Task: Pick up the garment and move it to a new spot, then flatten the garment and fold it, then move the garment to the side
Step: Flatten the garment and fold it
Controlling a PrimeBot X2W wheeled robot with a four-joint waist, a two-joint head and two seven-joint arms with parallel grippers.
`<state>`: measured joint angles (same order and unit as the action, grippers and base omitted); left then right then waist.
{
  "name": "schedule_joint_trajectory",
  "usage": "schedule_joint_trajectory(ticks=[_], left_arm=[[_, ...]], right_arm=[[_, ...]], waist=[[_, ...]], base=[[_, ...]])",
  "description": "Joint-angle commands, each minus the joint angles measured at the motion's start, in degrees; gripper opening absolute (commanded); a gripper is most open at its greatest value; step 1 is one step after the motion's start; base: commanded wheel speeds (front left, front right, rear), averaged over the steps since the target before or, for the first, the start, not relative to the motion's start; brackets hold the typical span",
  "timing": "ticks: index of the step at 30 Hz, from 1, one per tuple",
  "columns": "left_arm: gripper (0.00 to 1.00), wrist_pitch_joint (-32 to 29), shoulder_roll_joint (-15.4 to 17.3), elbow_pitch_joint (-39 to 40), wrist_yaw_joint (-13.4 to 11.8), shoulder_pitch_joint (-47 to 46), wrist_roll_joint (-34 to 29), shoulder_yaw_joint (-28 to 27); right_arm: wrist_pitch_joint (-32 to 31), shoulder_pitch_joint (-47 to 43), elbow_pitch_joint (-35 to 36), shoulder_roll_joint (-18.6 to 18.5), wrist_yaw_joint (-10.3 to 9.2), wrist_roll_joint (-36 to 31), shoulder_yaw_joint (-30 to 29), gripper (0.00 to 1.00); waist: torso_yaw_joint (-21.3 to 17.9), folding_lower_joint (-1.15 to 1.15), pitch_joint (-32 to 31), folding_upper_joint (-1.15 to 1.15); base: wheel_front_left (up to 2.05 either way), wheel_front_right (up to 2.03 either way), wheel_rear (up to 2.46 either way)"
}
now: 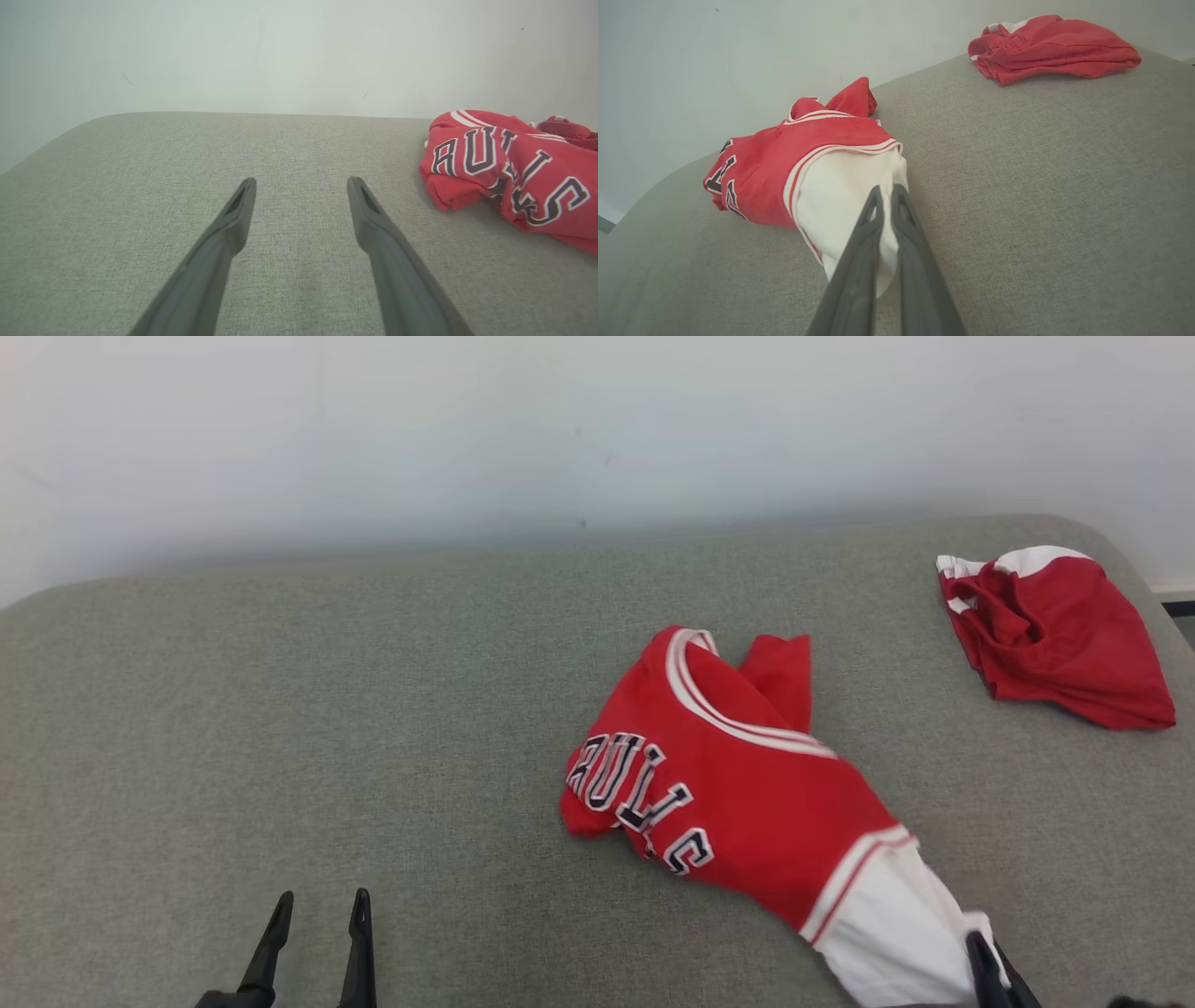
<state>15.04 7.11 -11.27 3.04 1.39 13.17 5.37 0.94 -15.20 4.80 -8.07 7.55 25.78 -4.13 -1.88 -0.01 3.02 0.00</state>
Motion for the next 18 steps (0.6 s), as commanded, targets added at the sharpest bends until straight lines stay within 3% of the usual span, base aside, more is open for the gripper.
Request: schedule_joint_trajectory(ticks=[1, 4, 5, 6, 7, 13, 18], left_arm=[[1.0, 0.19, -0.25, -0.1, 0.21, -0.33, -0.41, -0.29], [1.0, 0.19, -0.45, -0.35, 0.38, -0.78, -0.63, -0.55], [1.0, 0.19, -0.63, -0.41, 0.33, -0.95, -0.76, -0.55], [1.0, 0.19, -0.72, -0.48, 0.38, -0.98, -0.88, -0.58], [1.0, 0.19, -0.8, -0.59, 0.44, -0.98, -0.97, -0.59], [1.0, 0.19, -1.13, -0.97, 0.89, -1.16, -1.47, -0.71], [1.0, 0.19, -1.22, -0.82, 1.11, -0.49, -1.9, -1.24]], right_arm=[[-0.47, -1.46, 0.87, 0.83, -0.15, -0.74, -0.68, 0.0], [-1.75, -3.71, 0.98, 1.62, -0.15, -1.33, -1.65, 0.0], [-1.48, -3.78, 1.25, 1.55, -0.15, -2.05, -1.87, 0.1], [-1.17, -3.65, 1.48, 1.4, -0.15, -2.8, -1.84, 0.89], [-0.8, -3.33, 1.58, 1.5, -0.15, -3.12, -1.85, 1.0], [0.19, -1.2, 2.74, 0.19, -0.15, -3.53, -2.53, 1.0], [-1.05, 3.44, 1.5, -3.28, -0.15, -4.56, -1.99, 1.0]], waist=[[-0.44, 0.01, 0.46, 0.0], [-0.69, 0.01, 0.77, 0.0], [-0.72, 0.01, 0.78, 0.0], [-0.74, 0.01, 0.77, 0.0], [-0.71, 0.01, 0.72, 0.0], [0.45, 0.01, 0.16, 0.0], [1.53, 0.01, 0.17, 0.0]], base=[[0.0, 0.0, 0.0], [0.0, 0.0, 0.0], [0.0, 0.0, 0.0], [0.0, 0.0, 0.0], [0.0, 0.0, 0.0], [0.0, 0.0, 0.0], [0.0, 0.0, 0.0]])
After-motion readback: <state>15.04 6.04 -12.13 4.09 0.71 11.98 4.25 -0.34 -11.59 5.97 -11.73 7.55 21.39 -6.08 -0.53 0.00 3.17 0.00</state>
